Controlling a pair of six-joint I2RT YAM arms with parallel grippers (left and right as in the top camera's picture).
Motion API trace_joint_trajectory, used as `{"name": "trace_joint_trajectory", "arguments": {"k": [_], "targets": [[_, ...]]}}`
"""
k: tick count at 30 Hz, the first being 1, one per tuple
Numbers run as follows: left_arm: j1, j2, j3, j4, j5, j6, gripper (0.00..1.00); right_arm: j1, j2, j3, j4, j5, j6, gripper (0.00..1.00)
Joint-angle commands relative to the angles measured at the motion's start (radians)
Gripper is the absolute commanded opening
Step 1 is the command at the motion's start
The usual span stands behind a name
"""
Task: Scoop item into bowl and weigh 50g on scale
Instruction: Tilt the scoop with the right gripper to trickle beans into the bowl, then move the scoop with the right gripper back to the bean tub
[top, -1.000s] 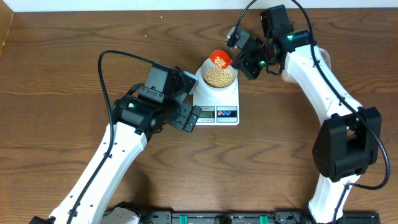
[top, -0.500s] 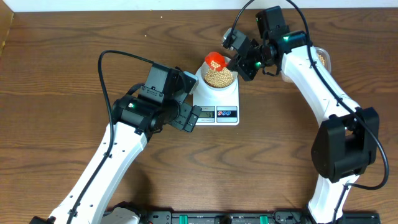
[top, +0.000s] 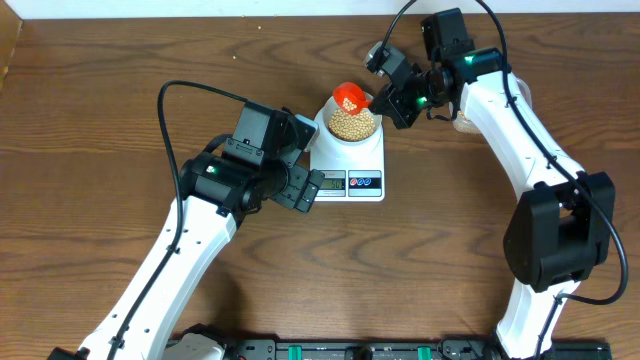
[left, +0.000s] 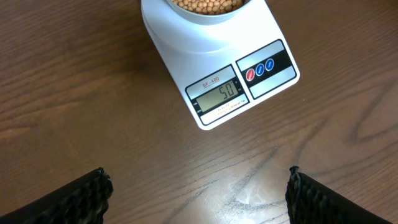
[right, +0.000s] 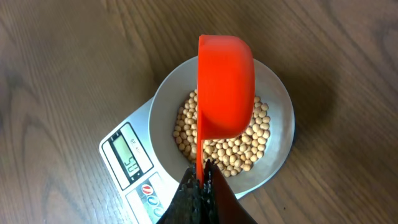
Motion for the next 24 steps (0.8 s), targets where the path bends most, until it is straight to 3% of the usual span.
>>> {"name": "trace_joint_trajectory", "arguments": {"k": [1, 24], "targets": [[0.003, 0.005, -0.003, -0.002, -0.009, 0.002, 0.92, -0.01, -0.015, 0.026, -0.005, -0.026, 0.015, 0.01], [0.003, 0.005, -0.003, -0.002, -0.009, 0.002, 0.92, -0.035, -0.015, 0.026, -0.053, -0.023, 0.011, 0.01]]}}
